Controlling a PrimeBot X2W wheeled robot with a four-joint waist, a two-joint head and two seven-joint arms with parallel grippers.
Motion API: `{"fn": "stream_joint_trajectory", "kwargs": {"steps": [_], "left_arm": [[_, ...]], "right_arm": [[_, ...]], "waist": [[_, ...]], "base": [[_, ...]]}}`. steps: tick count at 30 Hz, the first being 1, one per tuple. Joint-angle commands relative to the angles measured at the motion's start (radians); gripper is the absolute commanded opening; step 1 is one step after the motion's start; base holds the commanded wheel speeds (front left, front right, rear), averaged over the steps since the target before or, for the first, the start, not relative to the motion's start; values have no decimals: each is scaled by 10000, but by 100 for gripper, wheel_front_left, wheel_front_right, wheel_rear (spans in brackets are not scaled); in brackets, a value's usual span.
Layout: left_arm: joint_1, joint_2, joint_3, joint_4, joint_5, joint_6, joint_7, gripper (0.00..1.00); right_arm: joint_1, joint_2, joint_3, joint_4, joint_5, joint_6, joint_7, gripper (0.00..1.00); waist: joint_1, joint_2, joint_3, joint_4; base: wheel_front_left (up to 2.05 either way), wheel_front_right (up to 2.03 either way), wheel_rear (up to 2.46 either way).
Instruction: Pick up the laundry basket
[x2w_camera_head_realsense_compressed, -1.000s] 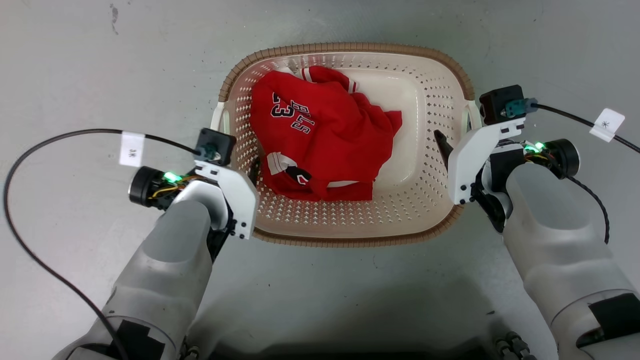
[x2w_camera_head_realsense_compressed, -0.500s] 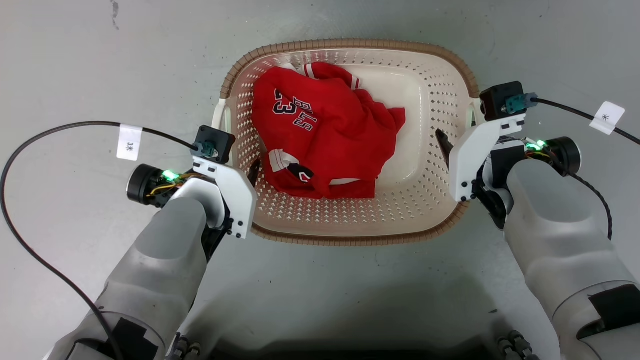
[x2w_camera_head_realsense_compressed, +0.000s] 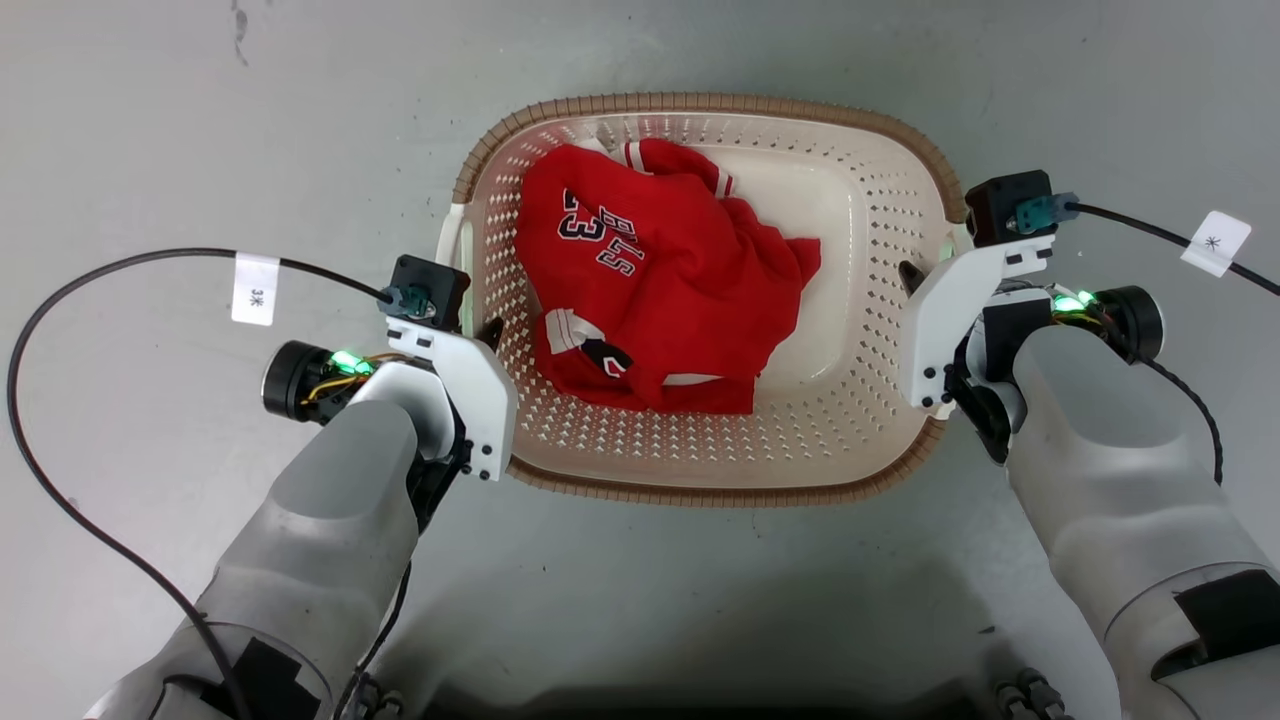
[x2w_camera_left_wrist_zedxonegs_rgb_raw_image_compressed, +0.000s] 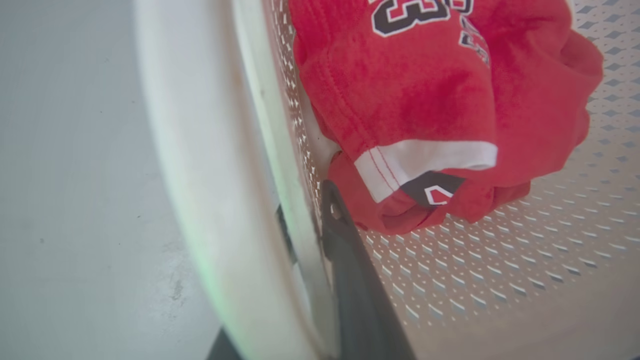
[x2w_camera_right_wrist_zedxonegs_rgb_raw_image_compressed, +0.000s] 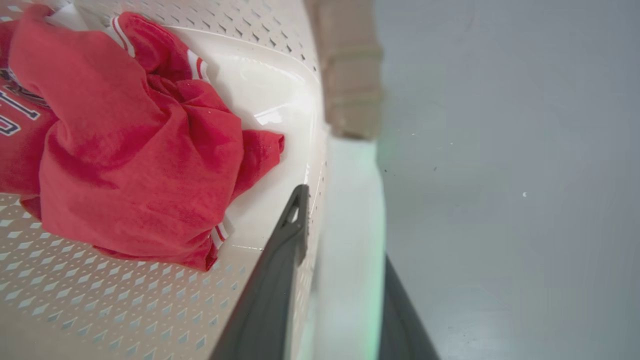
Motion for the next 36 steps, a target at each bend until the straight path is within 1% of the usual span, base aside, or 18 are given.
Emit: {"fn": "stream_joint_trajectory", "kwargs": {"steps": [1,3,6,8,11,13,18,21,24,28,31,34,36], "left_arm": [[53,59,-157,-11,-113,-12,11,0],[90,64,-233,-36,-197,-12,39,0],[250,113,-554,-230,-522,-12,187,0],[401,194,-812,-414,-802,-12,484,0],[550,459,-1241,-808,-1269,-12,957,0],[728,599,-1549,-1268,-1763,-15,1372,0],[1154,1287,-2209,-2048,-3072,-13,2761,0],[1366,1642,-2608,-2550,-3716,-14,3348,0],[1545,2072,-3042,-3075,-4275,-15,3851,0],[1659,2639,-3519,-3443,-4901,-12,4486,0],[1810,2926,-3854,-3785,-5466,-14,5163,0],[1954,3191,-4049,-3981,-5978,-14,5607,0],[2004,3310,-4178,-4054,-6229,-12,5853,0]], "right_arm": [[41,-12,41,55,-186,28,-5,0],[77,-12,37,74,-242,28,51,0],[161,-12,-38,116,-480,28,191,0],[236,-13,-146,139,-654,28,422,0],[331,-68,-254,160,-1001,28,1076,0],[402,-94,-342,172,-1184,28,1538,0],[788,-104,-330,188,-1348,28,2930,0],[996,-119,-217,189,-1124,28,3616,0],[1252,-108,234,184,-733,28,4238,0],[1592,-135,1063,-144,28,30,5087,0],[1719,-145,1474,-462,763,30,5747,0],[1927,-121,1955,-821,1569,42,6649,0],[1949,-126,2187,-902,1878,54,7071,0]], "waist": [[0,0,-231,-30],[0,0,-339,-35],[0,0,-857,-66],[0,0,-1295,-96],[0,0,-2045,-154],[0,0,-2574,-185],[0,0,-4001,-229],[0,0,-4822,-266],[0,0,-5507,-289],[0,0,-6351,-372],[0,0,-6841,-460],[0,0,-7333,-511],[0,0,-7605,-530]], "base": [[0,0,0],[0,0,0],[0,0,0],[0,0,0],[0,0,0],[0,0,0],[0,0,0],[0,0,0],[0,0,0],[0,0,0],[0,0,0],[0,0,0],[0,0,0]]}}
